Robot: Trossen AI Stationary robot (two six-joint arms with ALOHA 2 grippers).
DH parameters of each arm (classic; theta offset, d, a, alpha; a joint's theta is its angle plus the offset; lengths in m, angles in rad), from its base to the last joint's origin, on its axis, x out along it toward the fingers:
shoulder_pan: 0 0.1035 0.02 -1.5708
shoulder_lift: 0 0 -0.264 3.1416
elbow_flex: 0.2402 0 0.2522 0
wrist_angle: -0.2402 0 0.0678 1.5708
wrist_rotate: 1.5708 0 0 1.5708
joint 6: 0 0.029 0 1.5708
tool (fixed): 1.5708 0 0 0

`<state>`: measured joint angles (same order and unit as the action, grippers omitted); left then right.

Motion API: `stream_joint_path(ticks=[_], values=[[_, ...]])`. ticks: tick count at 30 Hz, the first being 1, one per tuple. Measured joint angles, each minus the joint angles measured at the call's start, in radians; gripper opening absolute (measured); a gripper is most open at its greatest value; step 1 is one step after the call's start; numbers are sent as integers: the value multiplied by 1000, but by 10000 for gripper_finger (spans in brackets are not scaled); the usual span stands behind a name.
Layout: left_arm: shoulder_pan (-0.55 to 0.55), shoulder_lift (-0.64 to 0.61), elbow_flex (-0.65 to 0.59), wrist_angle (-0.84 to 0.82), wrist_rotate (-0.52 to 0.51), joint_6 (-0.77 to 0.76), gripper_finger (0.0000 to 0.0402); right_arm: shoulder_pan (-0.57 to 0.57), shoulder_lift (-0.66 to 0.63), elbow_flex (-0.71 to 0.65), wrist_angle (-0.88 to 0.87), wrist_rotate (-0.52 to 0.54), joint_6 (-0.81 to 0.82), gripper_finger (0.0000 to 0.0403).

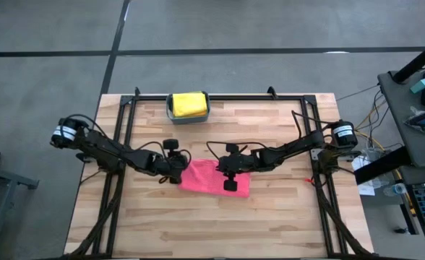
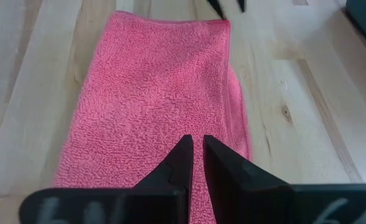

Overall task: Fold microfiber towels
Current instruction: Fold the pink towel

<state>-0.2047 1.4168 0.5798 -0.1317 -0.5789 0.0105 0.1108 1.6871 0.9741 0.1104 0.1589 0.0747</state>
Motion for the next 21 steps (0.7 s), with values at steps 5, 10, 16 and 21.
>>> stream_joint_path(ticks=[5,10,16,21], values=[[0,-7,2,-10,76,-30,67,0,0,0,-3,0,1,28],[-1,-7,8,-14,116,-57,67,0,-2,0,-53,0,41,28],[-1,-10,22,-10,116,-57,67,1,-32,3,-176,-2,116,28],[4,-11,18,-11,177,-98,69,2,-64,8,-369,-2,173,30]])
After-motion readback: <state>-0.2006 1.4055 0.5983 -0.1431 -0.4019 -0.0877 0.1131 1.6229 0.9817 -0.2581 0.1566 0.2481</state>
